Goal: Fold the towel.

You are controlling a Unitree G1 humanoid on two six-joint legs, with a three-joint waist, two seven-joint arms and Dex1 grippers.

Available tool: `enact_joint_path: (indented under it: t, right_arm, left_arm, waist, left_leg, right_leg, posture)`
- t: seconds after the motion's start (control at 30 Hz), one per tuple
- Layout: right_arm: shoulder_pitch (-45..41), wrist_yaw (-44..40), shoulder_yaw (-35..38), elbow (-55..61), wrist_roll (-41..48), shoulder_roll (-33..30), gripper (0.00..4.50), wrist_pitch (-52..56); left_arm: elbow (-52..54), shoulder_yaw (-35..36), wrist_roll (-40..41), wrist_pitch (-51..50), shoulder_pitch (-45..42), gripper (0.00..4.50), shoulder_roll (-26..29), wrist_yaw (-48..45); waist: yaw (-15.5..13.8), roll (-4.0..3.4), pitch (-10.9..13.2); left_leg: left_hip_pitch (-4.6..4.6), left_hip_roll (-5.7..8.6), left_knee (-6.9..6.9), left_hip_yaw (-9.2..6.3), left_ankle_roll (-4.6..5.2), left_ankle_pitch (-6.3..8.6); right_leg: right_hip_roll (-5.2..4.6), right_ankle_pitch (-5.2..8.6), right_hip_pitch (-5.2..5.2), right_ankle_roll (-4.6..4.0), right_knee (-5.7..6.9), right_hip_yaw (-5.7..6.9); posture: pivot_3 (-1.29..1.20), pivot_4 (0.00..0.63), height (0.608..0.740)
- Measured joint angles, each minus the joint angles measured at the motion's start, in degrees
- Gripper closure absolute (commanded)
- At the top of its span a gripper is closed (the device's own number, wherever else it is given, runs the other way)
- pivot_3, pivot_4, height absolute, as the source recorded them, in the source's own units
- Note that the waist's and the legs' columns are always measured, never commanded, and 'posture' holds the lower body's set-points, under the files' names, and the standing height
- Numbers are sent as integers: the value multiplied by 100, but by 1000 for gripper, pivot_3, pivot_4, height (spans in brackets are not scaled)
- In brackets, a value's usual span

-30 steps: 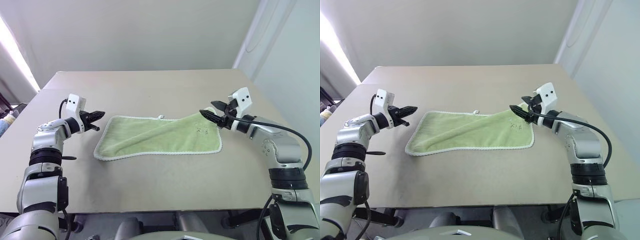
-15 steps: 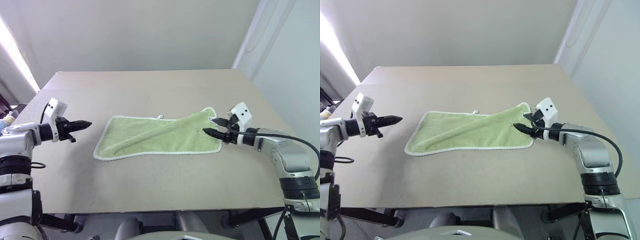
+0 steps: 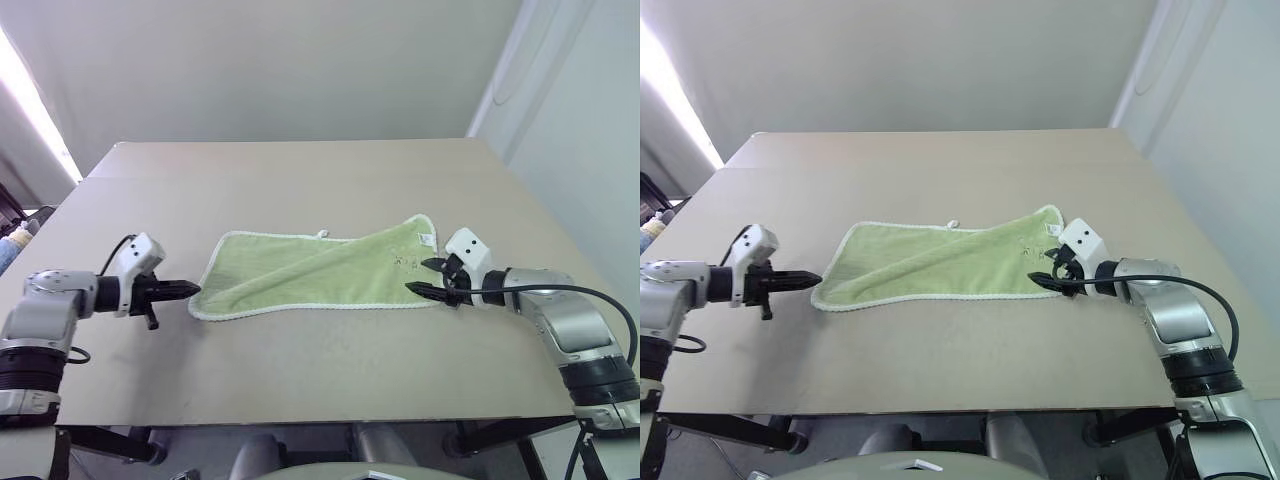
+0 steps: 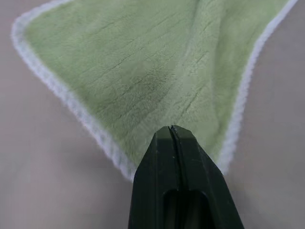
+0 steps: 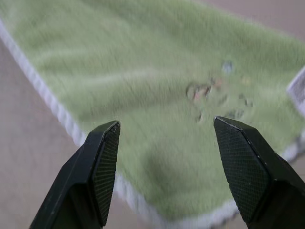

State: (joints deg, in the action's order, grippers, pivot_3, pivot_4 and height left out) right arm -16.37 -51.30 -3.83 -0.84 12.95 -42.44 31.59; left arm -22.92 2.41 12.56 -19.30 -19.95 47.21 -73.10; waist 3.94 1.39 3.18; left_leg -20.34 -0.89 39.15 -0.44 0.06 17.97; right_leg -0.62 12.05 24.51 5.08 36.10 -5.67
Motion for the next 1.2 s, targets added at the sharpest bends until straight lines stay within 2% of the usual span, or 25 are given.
enact_joint_path:
  t: [0.6, 0.9, 1.2]
  right_arm:
    - [228, 83, -39, -305, -378, -147, 1236, -99]
    - [453, -102, -7, 1, -293, -197, 1236, -19]
    - [523, -81, -14, 46, -332, -200, 1236, -57]
  left_arm:
    - [-309, -334, -138, 244, 108, 4500, -162, 156]
    - [-623, -392, -243, 313, -184, 4500, -445, 368]
    - [-678, -400, -283, 214, -287, 4500, -456, 285]
  waist:
    - [1, 2, 0]
    - [-5, 3, -1]
    - [3, 3, -1]
  left_leg:
    - [5, 0, 0, 4, 0, 0]
    - [6, 0, 1, 3, 0, 0]
    - [6, 0, 1, 3, 0, 0]
  right_leg:
    - [0, 0, -1, 0, 1, -3]
    - [1, 0, -3, 1, 1, -3]
    - [1, 0, -3, 1, 1, -3]
  posture:
    - [0, 0, 712]
    - [0, 0, 712]
    - [0, 0, 712]
